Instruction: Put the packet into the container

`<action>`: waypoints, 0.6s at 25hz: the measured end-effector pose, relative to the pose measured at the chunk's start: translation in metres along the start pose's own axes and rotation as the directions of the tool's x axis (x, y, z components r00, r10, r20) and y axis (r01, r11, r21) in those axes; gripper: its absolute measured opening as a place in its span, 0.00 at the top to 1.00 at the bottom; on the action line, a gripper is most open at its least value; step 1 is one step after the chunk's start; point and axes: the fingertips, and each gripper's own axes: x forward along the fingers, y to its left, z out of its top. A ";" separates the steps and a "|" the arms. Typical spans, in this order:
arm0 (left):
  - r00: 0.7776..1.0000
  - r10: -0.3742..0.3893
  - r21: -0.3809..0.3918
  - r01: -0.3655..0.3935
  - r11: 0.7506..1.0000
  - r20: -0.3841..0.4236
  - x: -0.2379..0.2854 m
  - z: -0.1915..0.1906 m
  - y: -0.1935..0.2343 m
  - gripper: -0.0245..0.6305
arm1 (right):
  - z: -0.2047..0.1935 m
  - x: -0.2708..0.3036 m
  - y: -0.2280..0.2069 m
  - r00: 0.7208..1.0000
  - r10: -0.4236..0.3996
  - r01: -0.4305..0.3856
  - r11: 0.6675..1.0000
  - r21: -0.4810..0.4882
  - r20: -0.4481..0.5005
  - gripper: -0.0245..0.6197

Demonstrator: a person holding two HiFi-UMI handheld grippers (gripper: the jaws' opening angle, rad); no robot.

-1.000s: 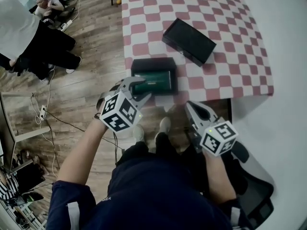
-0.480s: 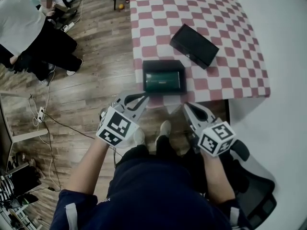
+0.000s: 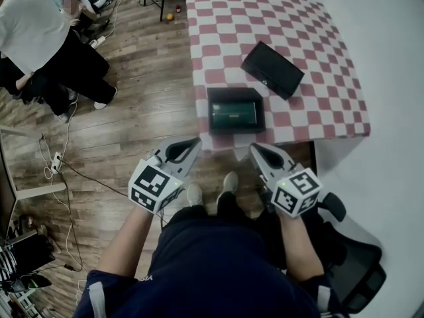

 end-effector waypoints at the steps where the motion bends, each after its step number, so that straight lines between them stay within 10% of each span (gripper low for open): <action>1: 1.000 0.002 -0.003 -0.002 1.000 0.005 -0.004 -0.001 0.001 0.93 | -0.001 0.001 0.003 1.000 0.000 0.000 1.000 -0.004 -0.001 0.94; 15: 0.999 -0.003 -0.039 0.004 0.999 0.032 -0.019 -0.011 0.008 0.93 | 0.005 0.008 0.018 1.000 0.005 -0.005 0.999 -0.043 0.002 0.94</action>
